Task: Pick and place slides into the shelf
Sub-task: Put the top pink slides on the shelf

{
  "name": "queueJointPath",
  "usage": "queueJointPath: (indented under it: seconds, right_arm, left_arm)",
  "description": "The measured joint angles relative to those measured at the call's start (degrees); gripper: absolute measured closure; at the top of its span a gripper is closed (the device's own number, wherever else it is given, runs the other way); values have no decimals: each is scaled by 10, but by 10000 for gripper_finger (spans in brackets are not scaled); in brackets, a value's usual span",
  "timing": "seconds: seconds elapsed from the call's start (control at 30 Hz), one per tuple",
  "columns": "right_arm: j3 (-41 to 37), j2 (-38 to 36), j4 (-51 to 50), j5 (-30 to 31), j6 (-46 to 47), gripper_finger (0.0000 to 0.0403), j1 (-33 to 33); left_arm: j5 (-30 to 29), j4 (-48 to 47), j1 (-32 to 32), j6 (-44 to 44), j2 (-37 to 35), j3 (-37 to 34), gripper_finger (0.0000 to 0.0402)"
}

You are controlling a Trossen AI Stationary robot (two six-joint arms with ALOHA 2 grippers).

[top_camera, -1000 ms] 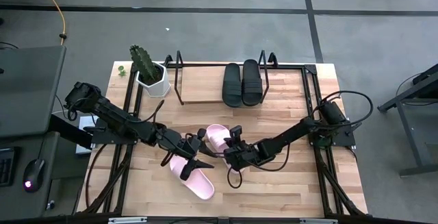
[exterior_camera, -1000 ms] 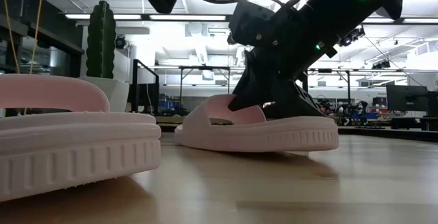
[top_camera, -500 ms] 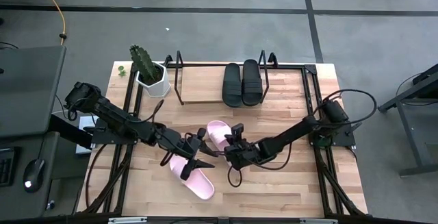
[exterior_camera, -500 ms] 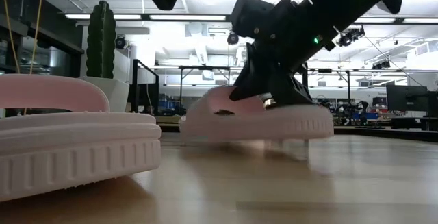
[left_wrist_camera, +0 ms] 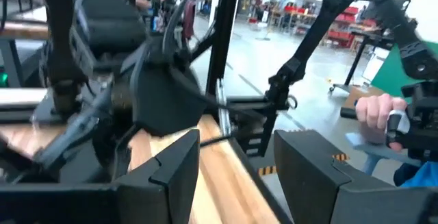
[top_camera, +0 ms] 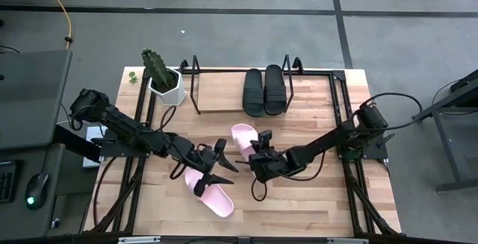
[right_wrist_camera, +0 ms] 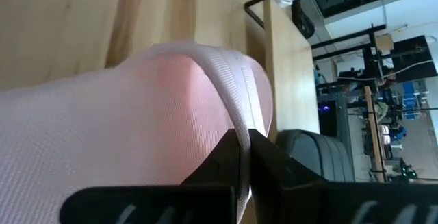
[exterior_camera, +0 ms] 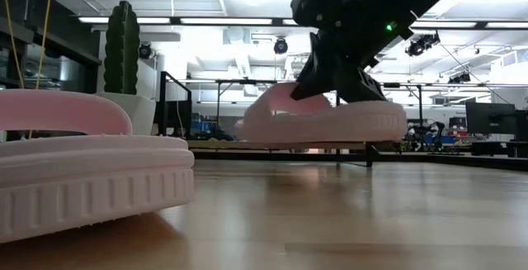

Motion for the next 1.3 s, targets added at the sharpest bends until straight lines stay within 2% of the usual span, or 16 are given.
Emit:
queueJointPath:
  seconds: [0.27,0.53,0.83,1.3]
  right_arm:
    - [0,-22,-17,21,1,403,0]
    - [0,-49,-49,47,-4,403,-5]
    - [0,-97,-69,55,-7,403,-31]
    - [0,-120,-62,69,-61,403,-89]
  left_arm:
    - [18,-39,0,3,-6,35,227]
    - [18,-58,0,8,-10,38,227]
    - [18,-57,0,22,-20,38,227]
    - [31,-70,0,22,-25,38,227]
